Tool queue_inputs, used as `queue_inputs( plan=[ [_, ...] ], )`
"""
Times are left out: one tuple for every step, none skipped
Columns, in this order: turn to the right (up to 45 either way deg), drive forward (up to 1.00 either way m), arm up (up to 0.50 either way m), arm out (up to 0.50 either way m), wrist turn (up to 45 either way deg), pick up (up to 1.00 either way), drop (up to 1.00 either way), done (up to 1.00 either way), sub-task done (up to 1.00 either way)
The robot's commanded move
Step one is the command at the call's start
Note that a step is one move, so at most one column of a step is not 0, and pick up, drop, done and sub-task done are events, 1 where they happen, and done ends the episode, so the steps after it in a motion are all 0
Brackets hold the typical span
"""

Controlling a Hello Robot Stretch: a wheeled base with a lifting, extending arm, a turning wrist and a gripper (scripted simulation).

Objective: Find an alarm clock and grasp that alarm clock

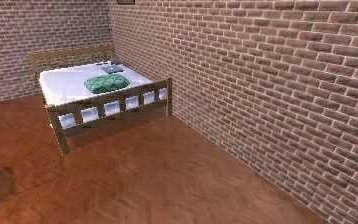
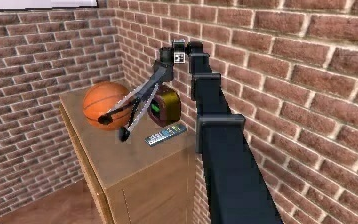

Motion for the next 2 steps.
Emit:
queue_inputs(
  plan=[
    [0.0,0.00,0.00,0.00,45.0,0.00,0.00,0.00,0.00],
    [0.0,0.00,0.00,0.00,45.0,0.00,0.00,0.00,0.00]
  ],
)
